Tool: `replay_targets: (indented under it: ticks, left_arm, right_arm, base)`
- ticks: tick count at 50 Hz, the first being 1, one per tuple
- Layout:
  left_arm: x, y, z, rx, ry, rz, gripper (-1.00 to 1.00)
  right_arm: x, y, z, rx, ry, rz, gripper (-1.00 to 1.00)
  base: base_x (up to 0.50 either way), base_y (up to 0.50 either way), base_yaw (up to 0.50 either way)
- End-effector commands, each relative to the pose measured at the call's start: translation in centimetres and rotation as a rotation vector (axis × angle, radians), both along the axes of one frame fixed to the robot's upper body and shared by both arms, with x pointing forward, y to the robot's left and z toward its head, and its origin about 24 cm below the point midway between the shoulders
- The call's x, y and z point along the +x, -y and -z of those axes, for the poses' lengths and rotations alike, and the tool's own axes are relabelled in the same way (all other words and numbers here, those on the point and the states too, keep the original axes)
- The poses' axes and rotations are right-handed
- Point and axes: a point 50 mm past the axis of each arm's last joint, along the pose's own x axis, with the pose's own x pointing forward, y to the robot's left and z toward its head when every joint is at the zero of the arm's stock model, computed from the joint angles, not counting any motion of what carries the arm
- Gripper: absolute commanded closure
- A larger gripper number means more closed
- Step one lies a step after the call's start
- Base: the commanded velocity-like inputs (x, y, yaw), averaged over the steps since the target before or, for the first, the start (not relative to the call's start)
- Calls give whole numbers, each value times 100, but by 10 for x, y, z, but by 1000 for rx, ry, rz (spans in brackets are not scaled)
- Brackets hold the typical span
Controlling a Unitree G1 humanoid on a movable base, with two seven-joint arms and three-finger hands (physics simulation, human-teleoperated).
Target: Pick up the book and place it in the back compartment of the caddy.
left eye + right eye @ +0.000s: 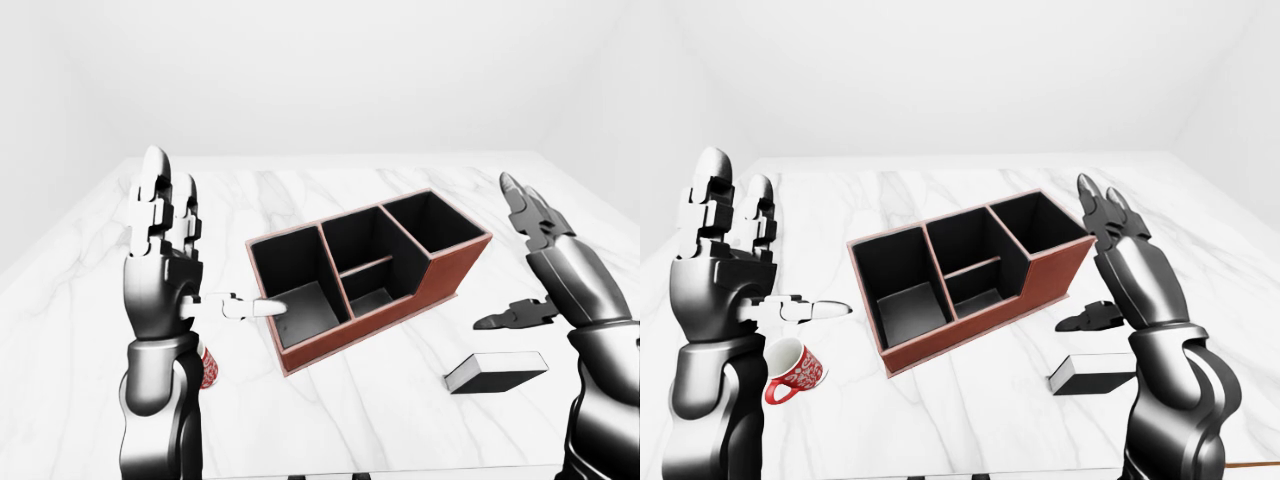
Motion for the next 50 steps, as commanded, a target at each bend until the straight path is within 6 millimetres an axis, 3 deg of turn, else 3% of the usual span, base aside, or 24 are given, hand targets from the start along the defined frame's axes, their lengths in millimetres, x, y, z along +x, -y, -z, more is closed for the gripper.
replay_targets:
  ticks: [1,22,50]
  left_arm:
    - [0,0,0,0,0,0,-100]
    - [2,1,3,1,-16,1,-100]
    - [1,0,3,3,-13,0,-100]
  right_arm:
    - [2,7,6,-1,-30,38,-100]
    - [4,24,23,1,-130,105,-100]
    - [-1,28,47,32,-258,123,-100]
  base:
    - [0,0,0]
    - [0,0,0]
    - [0,0,0]
